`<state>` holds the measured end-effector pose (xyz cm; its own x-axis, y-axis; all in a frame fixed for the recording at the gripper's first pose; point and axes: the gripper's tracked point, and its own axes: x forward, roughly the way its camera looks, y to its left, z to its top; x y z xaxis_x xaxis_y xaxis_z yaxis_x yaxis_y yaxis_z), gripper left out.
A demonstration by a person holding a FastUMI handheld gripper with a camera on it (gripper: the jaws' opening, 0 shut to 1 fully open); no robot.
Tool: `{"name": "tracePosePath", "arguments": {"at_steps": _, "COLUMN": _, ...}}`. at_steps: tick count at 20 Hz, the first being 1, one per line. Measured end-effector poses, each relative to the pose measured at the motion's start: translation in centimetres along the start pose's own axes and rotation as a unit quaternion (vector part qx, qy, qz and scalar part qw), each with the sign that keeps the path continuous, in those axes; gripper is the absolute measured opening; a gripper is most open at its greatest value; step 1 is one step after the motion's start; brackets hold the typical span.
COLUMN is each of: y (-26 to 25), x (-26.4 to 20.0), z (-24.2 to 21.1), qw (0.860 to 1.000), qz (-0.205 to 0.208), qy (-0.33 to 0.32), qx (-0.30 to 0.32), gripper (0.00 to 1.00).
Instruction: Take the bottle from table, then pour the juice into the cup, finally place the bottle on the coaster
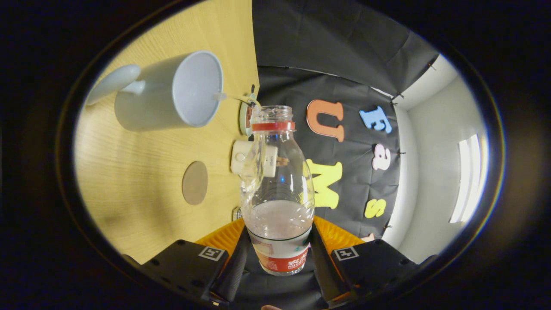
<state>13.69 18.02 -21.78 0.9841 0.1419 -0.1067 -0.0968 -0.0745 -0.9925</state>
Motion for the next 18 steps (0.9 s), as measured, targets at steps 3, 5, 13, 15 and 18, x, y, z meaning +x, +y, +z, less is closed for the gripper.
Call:
{"name": "tracePosePath", "arguments": {"at_steps": 3, "y": -0.17, "x": -0.2, "z": 0.2, "qw": 1.0, "qz": 0.002, "qy": -0.001, "qx": -0.003, "gripper": 0.77}}
{"name": "tracePosePath", "arguments": {"at_steps": 5, "y": -0.34, "x": -0.15, "z": 0.24, "qw": 1.0, "qz": 0.002, "qy": -0.001, "qx": -0.003, "gripper": 0.77}}
{"name": "tracePosePath", "arguments": {"at_steps": 13, "y": -0.75, "x": -0.16, "z": -0.06, "qw": 1.0, "qz": 0.003, "qy": 0.001, "qx": -0.015, "gripper": 0.77}}
{"name": "tracePosePath", "arguments": {"at_steps": 15, "y": -0.73, "x": -0.11, "z": -0.02, "qw": 1.0, "qz": 0.003, "qy": 0.0, "qx": -0.02, "gripper": 0.77}}
{"name": "tracePosePath", "arguments": {"at_steps": 18, "y": -0.9, "x": -0.05, "z": -0.15, "qw": 1.0, "qz": 0.003, "qy": 0.001, "qx": -0.026, "gripper": 0.77}}
